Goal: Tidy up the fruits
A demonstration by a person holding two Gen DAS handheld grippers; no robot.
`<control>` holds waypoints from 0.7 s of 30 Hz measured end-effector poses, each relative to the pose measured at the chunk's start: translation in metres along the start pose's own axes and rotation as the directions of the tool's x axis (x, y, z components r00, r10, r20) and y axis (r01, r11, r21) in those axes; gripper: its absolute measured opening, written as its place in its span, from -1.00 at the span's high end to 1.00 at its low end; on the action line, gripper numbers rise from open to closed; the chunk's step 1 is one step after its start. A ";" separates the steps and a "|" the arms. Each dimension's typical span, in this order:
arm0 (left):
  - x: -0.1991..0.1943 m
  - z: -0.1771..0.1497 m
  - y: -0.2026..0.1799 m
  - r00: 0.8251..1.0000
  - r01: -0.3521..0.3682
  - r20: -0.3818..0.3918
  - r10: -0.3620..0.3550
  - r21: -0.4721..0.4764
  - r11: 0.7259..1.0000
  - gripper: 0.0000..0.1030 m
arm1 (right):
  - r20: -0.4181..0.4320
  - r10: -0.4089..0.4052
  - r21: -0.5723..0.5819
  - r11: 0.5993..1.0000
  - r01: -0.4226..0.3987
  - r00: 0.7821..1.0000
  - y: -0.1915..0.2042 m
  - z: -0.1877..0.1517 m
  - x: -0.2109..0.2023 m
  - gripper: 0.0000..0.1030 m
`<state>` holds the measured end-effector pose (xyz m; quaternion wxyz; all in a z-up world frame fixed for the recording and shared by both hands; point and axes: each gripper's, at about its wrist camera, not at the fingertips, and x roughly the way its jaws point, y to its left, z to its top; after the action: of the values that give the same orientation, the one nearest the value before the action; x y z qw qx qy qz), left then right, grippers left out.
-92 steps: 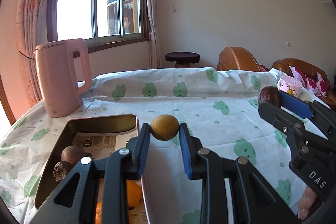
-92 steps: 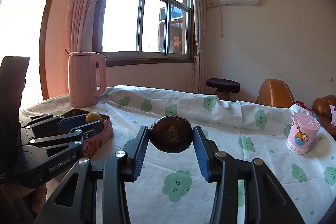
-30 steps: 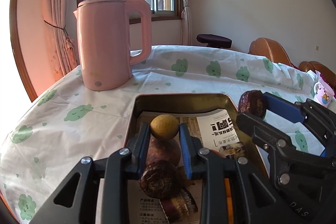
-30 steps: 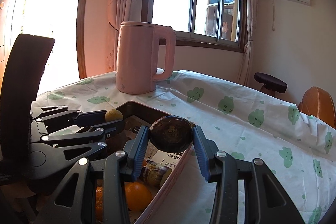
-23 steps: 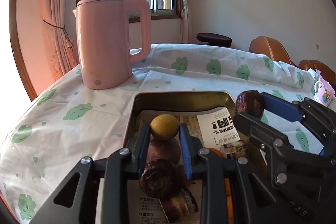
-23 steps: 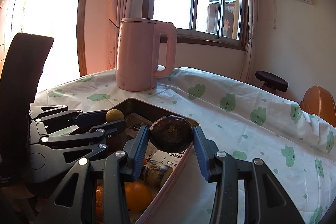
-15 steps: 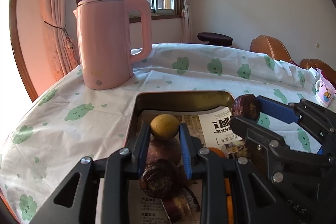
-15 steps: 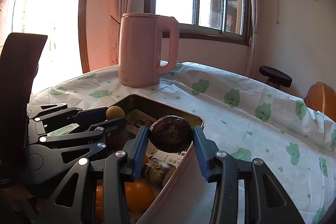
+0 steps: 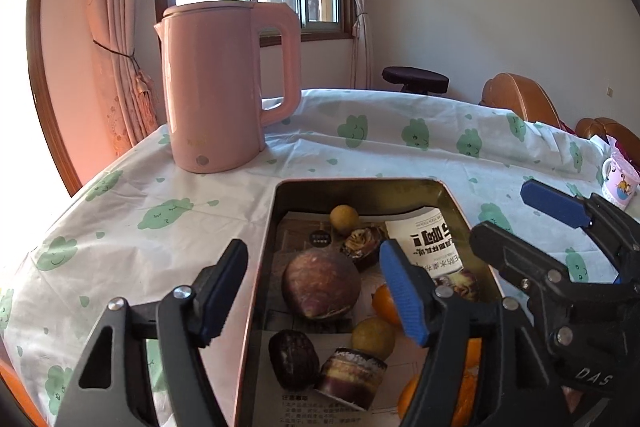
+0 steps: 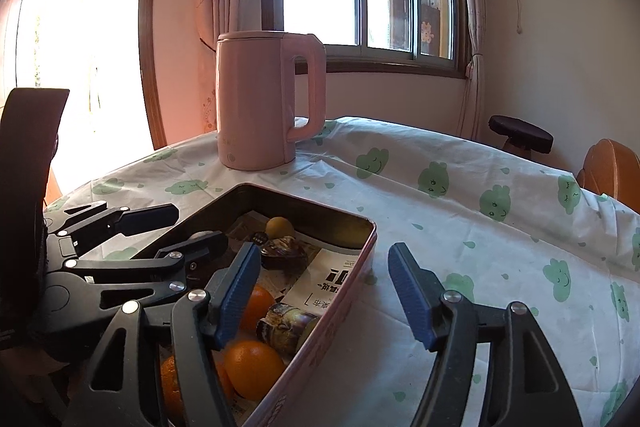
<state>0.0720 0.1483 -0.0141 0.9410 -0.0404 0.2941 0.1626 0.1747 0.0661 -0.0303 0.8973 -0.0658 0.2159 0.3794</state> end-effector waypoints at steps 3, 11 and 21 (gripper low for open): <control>-0.011 0.000 -0.006 1.000 0.014 0.028 -0.014 0.014 1.000 -0.49 | 0.029 -0.024 0.013 1.000 0.023 0.999 -0.003 -0.003 -0.013 -0.46; -0.040 -0.006 -0.013 0.996 0.013 0.092 -0.014 0.010 1.000 -0.74 | 0.087 -0.128 0.052 0.991 0.123 0.988 -0.014 -0.012 -0.056 -0.47; -0.059 -0.008 -0.019 0.992 0.018 0.128 -0.019 0.005 1.000 -0.78 | 0.132 -0.172 0.044 0.985 0.168 0.976 -0.011 -0.015 -0.094 -0.57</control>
<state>0.0285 0.1127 0.0123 0.9594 -0.0309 0.2331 0.1555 0.1190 -0.0068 -0.0035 0.9400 -0.0437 0.1543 0.3012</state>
